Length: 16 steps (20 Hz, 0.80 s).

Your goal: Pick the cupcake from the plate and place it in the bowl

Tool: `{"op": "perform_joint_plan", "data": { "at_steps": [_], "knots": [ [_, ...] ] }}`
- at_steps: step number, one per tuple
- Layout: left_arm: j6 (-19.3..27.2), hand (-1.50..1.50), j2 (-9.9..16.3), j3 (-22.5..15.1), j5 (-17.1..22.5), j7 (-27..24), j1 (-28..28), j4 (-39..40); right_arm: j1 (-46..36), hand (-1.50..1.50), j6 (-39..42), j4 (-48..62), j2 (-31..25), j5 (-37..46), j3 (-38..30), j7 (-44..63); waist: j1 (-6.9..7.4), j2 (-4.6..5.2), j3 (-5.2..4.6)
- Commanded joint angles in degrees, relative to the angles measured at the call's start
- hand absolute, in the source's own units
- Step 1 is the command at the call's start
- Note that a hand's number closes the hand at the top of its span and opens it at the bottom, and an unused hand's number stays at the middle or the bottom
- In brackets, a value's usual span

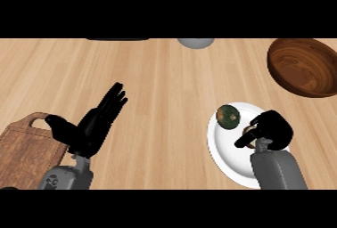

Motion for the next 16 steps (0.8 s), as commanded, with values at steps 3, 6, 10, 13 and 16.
{"op": "perform_joint_plan", "data": {
  "at_steps": [3,6,10,13,16],
  "knots": [
    [-1.0,0.00,-2.1,-1.0,-3.1,-4.0,0.6,4.0,-3.5,1.50,1.1,3.4,1.2,3.5,1.4,4.6,0.01,0.46,0.38],
    [-1.9,0.00,-0.8,-0.9,-1.8,-2.3,1.7,1.0,-10.0,1.50,3.5,11.7,-0.4,0.6,2.7,-6.7,1.16,0.71,0.42],
    [-1.2,0.00,-1.5,-1.0,-1.9,-1.3,0.0,1.9,-15.6,1.50,9.9,15.6,-3.5,-3.1,5.2,-19.1,1.84,1.04,0.45],
    [-0.3,0.00,-2.0,0.5,-2.2,-1.7,-0.5,2.6,-20.1,1.50,7.8,19.9,-4.3,0.7,6.1,-18.8,0.75,0.65,0.41],
    [-1.5,0.00,-0.8,0.2,-1.6,0.3,2.3,-2.4,-19.6,1.50,5.8,15.3,-4.4,3.1,6.7,-16.4,0.37,0.39,0.40]
  ]
}}
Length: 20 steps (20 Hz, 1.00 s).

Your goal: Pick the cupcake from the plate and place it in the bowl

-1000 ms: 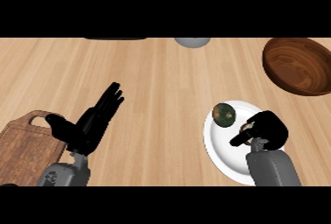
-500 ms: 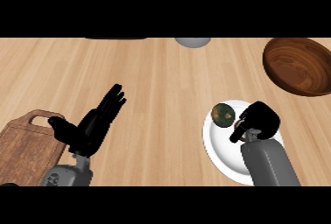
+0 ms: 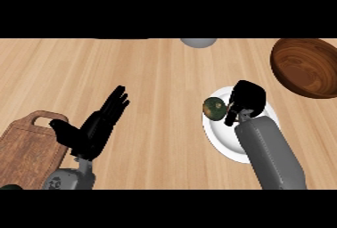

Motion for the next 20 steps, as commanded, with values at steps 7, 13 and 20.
{"op": "perform_joint_plan", "data": {
  "at_steps": [7,13,20],
  "knots": [
    [0.8,0.00,-0.9,-0.2,-1.5,0.1,1.6,-0.6,-6.0,1.50,4.7,-18.4,2.0,3.6,3.0,8.8,-0.99,-0.39,0.04],
    [-1.0,0.00,0.9,2.8,0.8,1.7,-0.1,-0.7,-9.5,1.50,15.0,-33.0,-1.0,6.0,3.2,14.1,-1.32,-0.50,0.03],
    [-0.9,0.00,-1.5,-0.1,-2.1,-1.6,3.5,-0.3,-15.0,1.50,15.1,-32.1,-5.3,5.3,-5.4,10.2,-0.58,-0.19,0.06]
  ]
}}
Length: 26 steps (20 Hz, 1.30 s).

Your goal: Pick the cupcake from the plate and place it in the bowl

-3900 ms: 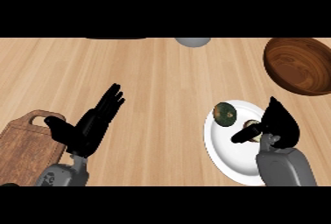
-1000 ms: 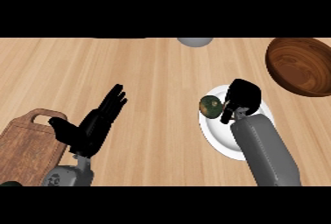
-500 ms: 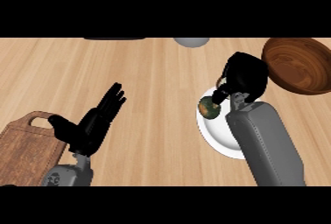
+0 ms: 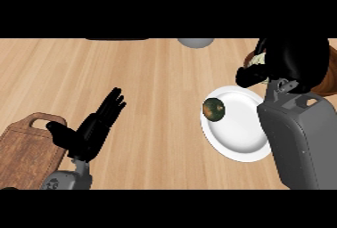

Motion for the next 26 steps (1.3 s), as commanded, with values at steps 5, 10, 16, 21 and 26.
{"op": "perform_joint_plan", "data": {
  "at_steps": [5,10,16,21,26],
  "knots": [
    [-1.0,0.00,0.5,2.1,1.1,2.1,-1.3,-1.2,-5.6,1.50,-2.3,5.2,-2.9,0.9,-6.2,0.1,0.36,0.18,0.01],
    [2.1,0.00,-2.9,-1.2,-2.6,1.8,-2.0,0.2,-6.0,1.50,-11.9,16.8,-9.9,-2.0,-13.7,-9.6,0.62,0.39,0.04],
    [-0.3,0.00,-1.0,-0.3,-0.4,4.9,-1.2,-3.7,-6.6,1.50,-21.3,30.3,-16.5,-5.5,-20.0,-20.4,1.00,0.42,0.06],
    [0.4,0.00,-3.2,-2.5,-2.9,2.0,-0.9,-1.5,-10.9,1.50,-29.8,46.7,-21.3,-3.9,-22.1,-26.5,1.65,0.76,0.07],
    [-0.8,0.00,-2.1,-0.5,-1.7,1.9,-3.1,-0.5,-13.4,1.50,-37.4,61.9,-24.7,-1.1,-22.9,-31.1,3.33,1.57,0.15]
  ]
}}
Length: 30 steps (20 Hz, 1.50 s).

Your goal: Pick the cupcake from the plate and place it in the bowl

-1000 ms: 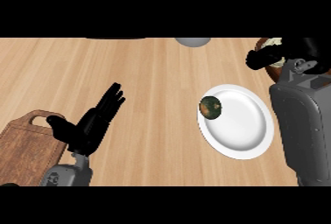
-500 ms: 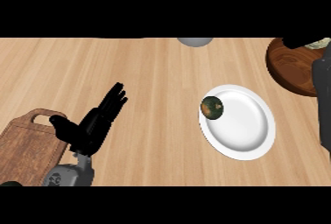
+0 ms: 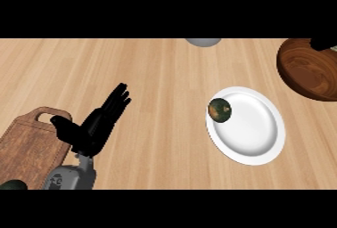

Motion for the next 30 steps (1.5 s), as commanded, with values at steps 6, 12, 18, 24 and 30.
{"op": "perform_joint_plan", "data": {
  "at_steps": [6,12,18,24,30],
  "knots": [
    [-2.5,0.00,0.2,-0.6,0.2,-1.7,-1.3,1.2,-3.3,1.50,-3.1,21.3,-5.2,-0.4,-5.8,1.2,2.07,1.17,0.12],
    [-0.6,0.00,-1.6,-2.0,-0.6,0.2,-1.0,-0.1,-2.9,-1.50,-8.1,25.7,-6.8,-6.1,-11.0,-9.0,2.19,1.09,0.28],
    [0.9,0.00,-2.1,-1.6,-1.4,-0.5,-0.2,0.2,-2.9,-1.50,-18.8,20.4,-3.7,-18.6,-21.8,-20.5,0.48,0.42,0.41],
    [0.6,0.00,-0.5,0.9,-0.4,-0.4,0.6,0.1,-1.1,-1.50,-22.2,12.1,2.9,-32.1,-29.4,-39.4,-1.84,-0.90,0.15],
    [1.4,0.00,0.2,2.9,-0.2,0.0,1.1,0.8,5.0,-1.50,-13.1,-2.6,8.9,-40.5,-29.3,-45.3,-4.82,-2.03,-0.15]
  ]
}}
